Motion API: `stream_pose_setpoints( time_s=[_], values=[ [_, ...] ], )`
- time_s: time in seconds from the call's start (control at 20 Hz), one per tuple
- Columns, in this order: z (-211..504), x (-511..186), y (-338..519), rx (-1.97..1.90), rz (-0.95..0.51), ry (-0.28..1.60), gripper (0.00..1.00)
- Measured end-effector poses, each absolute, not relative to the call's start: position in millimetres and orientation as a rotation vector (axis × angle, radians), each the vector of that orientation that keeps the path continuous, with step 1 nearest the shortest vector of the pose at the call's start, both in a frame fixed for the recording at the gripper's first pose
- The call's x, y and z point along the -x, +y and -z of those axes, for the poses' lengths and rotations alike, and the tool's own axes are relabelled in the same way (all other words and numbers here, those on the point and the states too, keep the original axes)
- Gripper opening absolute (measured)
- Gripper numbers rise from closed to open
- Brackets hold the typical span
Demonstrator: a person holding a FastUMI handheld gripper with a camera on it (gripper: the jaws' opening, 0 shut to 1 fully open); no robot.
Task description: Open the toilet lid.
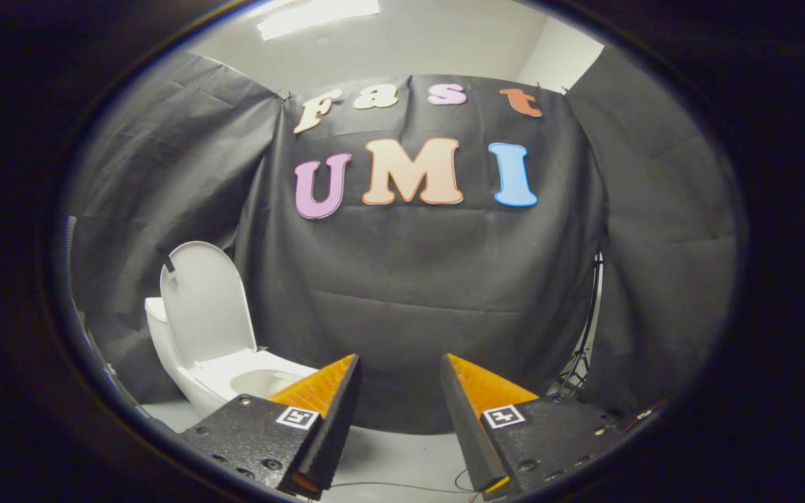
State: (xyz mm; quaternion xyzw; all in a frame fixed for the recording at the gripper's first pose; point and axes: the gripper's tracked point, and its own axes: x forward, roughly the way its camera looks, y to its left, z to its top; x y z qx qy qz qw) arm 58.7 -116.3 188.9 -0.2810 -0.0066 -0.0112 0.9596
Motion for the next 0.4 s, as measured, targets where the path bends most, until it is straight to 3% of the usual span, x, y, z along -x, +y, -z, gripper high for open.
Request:
stream_pose_setpoints(
  time_s=[0.4],
  values=[
    [-190.7, -56.8, -117.3, 0.532, 0.038, -0.001, 0.71]
  ],
)
